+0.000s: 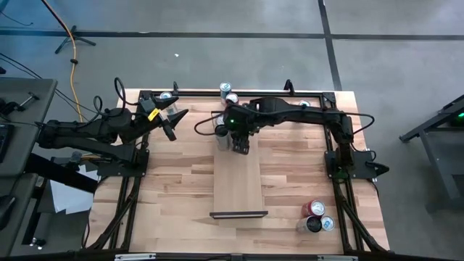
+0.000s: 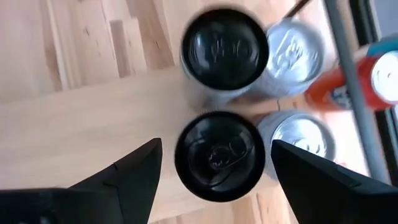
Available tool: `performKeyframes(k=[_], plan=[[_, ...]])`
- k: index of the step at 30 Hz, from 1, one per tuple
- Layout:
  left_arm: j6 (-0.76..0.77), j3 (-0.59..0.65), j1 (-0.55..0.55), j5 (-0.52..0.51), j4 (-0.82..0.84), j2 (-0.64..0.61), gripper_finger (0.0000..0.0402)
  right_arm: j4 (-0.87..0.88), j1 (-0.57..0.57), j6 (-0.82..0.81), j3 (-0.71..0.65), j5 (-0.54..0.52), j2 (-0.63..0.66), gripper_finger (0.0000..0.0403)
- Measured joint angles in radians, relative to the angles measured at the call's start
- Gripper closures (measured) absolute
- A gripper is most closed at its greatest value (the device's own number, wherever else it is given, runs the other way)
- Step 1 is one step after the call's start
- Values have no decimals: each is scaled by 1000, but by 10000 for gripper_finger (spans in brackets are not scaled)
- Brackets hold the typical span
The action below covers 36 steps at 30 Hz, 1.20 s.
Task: Place canned beverage on shelf
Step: Put the top white pink soda can on the shelf aligned with the other white pink soda can
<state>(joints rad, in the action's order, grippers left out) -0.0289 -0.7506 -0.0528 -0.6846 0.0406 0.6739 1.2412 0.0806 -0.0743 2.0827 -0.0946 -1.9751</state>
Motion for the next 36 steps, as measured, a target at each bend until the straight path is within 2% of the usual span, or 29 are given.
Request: performKeyframes(k=[4, 10, 13, 15, 19, 24, 28, 31, 36], plan=[[-1, 0, 0, 0, 0, 0, 167, 20, 0, 44, 62, 0, 0, 115], [-8, 0, 0, 0, 0, 0, 167, 178, -10, 43, 108, -1, 9, 119], [-8, 0, -1, 0, 1, 0, 167, 227, -42, 13, 58, -1, 47, 139], [-8, 0, -1, 0, 6, 0, 167, 201, -70, -17, -16, -5, 93, 159], [-9, 0, -1, 0, 15, 0, 167, 26, -131, -111, -261, -21, 236, 213], [-9, 0, -1, 0, 15, 0, 167, -383, -193, -320, -638, -56, 391, 306], [-9, 0, 0, 0, 15, 0, 167, -722, -206, -474, -836, -69, 416, 387], [-8, 0, 0, 0, 14, 0, 167, -865, -206, -535, -906, -137, 401, 388], [-9, 0, 0, 0, 15, 0, 167, -833, -205, -511, -921, -240, 382, 398]])
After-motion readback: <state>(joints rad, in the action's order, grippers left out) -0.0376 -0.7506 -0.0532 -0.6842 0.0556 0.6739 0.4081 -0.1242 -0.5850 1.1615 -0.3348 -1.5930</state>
